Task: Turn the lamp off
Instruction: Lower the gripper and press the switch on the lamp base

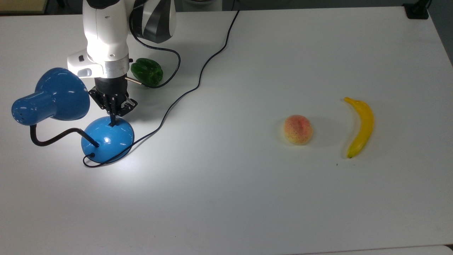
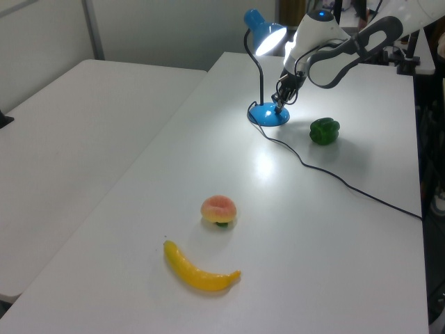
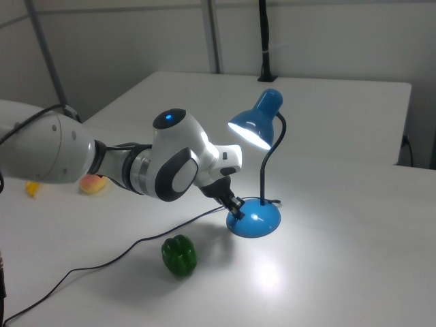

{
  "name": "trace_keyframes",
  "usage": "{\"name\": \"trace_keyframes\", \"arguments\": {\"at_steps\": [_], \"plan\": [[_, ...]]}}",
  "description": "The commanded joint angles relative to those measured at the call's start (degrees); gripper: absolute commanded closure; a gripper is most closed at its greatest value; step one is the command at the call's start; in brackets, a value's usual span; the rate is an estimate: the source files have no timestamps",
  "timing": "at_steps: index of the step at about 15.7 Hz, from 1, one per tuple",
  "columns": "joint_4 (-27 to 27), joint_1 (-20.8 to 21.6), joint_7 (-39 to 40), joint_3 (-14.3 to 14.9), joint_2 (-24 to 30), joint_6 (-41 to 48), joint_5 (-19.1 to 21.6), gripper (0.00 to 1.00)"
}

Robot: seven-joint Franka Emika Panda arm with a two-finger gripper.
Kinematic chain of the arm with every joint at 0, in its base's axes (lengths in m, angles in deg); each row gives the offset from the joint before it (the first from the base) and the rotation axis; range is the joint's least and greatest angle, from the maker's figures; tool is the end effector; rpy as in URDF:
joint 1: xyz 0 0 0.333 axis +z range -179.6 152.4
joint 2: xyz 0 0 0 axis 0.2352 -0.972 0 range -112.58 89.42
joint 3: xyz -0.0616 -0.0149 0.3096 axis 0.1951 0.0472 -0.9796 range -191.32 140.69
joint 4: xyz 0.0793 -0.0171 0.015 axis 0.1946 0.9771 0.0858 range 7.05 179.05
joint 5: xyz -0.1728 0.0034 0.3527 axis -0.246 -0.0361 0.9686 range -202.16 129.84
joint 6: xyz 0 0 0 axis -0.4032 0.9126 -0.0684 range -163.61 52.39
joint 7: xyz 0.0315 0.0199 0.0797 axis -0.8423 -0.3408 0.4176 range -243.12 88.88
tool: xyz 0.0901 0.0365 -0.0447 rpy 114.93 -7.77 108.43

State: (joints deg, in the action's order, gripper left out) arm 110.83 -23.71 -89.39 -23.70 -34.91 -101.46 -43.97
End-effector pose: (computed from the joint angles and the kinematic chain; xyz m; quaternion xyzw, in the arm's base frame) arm 0.6530 -0.1299 0.3332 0.9697 -0.1490 0.1882 0.0463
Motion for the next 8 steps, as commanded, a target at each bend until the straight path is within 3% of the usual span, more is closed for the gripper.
{"name": "trace_keyframes", "arguments": {"at_steps": [1,8], "plan": [[0.15,0.0,-1.0,0.06,-0.49,-1.49,-1.06,1.0],[0.15,0.0,-1.0,0.41,-1.27,-1.4,-1.24,1.0]]}}
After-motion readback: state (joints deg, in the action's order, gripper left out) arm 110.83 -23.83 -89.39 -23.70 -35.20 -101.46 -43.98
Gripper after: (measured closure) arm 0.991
